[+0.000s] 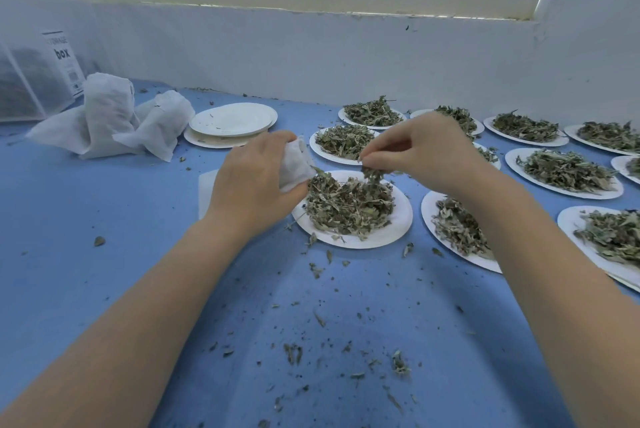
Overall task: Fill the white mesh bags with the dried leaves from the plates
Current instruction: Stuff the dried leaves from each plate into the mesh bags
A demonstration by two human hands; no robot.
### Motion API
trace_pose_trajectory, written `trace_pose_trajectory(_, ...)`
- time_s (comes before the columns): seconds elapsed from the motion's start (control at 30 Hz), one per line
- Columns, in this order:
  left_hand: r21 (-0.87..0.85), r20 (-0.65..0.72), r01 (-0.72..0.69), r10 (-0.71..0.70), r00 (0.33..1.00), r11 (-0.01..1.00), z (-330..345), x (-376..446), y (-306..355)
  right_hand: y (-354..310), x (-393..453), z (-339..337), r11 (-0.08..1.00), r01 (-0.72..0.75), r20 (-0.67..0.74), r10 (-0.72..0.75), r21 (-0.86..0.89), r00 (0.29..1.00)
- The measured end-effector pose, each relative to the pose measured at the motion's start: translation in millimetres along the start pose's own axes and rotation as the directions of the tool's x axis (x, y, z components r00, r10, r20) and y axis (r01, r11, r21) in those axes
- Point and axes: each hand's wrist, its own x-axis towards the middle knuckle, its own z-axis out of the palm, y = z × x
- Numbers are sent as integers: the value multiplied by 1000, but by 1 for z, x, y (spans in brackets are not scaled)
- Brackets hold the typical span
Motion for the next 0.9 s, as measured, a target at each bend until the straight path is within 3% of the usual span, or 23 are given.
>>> trace_pose_trajectory(0.17, 3, 25, -5, 5, 1000, 1000, 2, -2, 3, -5, -2, -3, 948, -2, -113, 40, 319, 993)
trace_pose_trajectory(0.4, -147, 14, 51, -50, 999, 988, 3, -2, 13, -18, -4, 20, 828, 32, -77, 14, 560, 997)
trace_pose_trajectory(0.7, -315, -8, 105, -114, 993, 943, 1, -1, 22, -23, -6, 40, 877, 86, -132, -26, 472, 991)
trace_pose_trajectory(0.8, -289, 5, 70, -72, 997, 955, 1, -1, 23, -26, -6, 45, 945, 130, -106, -102, 302, 989)
trace_pose_trajectory(0.9, -249, 32, 36, -28, 999, 968, 2, -2, 25, -31, -7, 44, 982, 162, 35, -166, 94, 986)
